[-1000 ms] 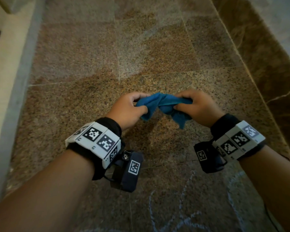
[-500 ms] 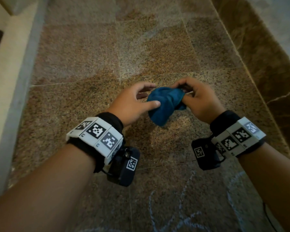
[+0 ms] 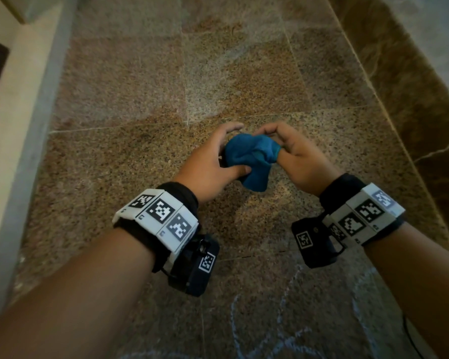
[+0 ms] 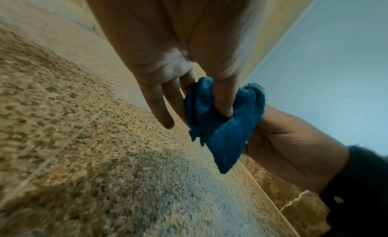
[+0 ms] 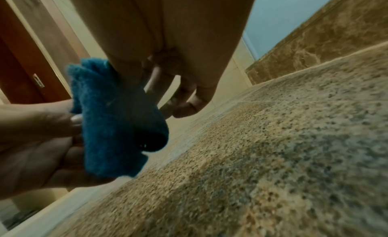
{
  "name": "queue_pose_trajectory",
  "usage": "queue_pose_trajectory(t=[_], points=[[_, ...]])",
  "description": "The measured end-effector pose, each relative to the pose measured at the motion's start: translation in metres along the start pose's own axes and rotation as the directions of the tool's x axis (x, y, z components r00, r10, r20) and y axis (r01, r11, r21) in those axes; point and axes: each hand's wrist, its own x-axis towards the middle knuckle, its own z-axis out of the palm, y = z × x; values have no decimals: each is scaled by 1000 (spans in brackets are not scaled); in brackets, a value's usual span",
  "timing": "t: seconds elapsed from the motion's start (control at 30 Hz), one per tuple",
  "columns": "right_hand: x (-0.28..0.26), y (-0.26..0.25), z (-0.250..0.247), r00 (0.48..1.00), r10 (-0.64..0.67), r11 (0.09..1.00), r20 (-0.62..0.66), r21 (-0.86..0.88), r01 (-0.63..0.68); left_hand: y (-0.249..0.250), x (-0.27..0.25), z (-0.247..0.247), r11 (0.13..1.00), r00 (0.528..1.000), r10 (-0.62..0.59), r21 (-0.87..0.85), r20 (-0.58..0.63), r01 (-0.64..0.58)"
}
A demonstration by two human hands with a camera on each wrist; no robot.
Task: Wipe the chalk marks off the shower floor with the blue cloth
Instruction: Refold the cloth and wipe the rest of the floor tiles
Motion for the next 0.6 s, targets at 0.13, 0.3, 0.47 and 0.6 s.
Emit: queue_pose_trajectory(t=[0.13,0.3,0.47,0.6], points=[[0,6,-9,992,45,996,-117,-74,-53,-4,0,-3,995,998,61,75,6,-61],[-4,10,-23,990,39,997,-134,-61,-48,-5,5,-4,998,996,22,66,-82,-17],[-7,0,-29,993,119,992,12,-45,-119,-4,6,-8,997,993,32,72,-115,-24],[-5,-7,-19,967,219,969,128,86,-230,-3,6,-6,999,997,38,31,-70,-36]])
